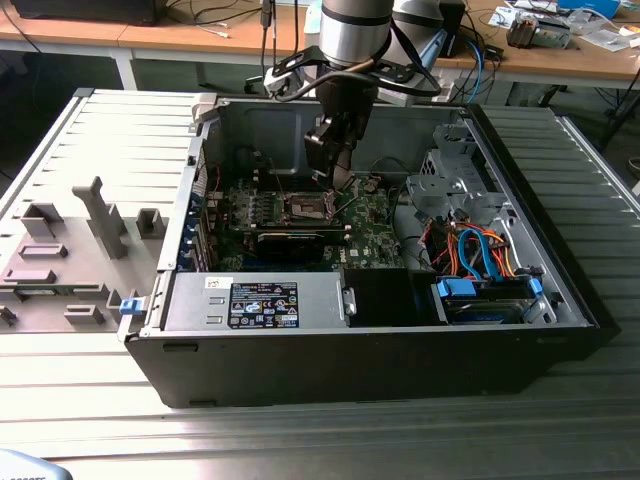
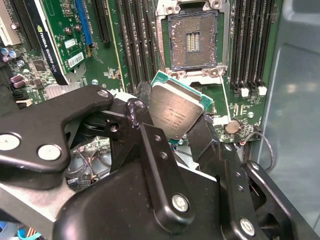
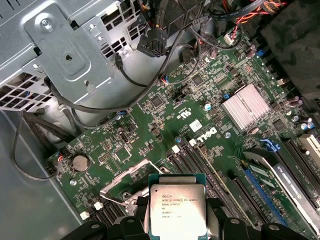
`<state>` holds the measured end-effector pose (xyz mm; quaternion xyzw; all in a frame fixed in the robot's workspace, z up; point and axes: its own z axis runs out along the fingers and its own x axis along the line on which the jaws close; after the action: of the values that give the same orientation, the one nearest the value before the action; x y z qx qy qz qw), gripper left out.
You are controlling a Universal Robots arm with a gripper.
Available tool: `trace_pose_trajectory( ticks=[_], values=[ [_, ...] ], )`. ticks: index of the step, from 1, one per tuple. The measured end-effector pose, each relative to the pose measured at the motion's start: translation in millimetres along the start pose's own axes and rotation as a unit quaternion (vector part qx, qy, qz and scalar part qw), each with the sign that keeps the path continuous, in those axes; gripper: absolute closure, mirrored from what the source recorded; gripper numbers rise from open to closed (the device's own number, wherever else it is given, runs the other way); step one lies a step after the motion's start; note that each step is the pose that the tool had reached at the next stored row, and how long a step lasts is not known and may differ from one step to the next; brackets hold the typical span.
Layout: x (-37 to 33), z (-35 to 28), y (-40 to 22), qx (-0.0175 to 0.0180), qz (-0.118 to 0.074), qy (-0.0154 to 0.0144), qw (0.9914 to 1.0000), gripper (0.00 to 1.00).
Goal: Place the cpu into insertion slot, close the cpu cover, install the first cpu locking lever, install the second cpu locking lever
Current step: 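Place the cpu into insertion slot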
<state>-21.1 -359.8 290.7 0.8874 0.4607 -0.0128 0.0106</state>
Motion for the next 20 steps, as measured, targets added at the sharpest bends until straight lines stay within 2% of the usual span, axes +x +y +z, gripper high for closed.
trace_pose_trajectory(
  ticks=[20],
  values=[
    [0.0,0.1,0.0,0.0003,0.009,-0.0001,0.99996,0.46]
  ],
)
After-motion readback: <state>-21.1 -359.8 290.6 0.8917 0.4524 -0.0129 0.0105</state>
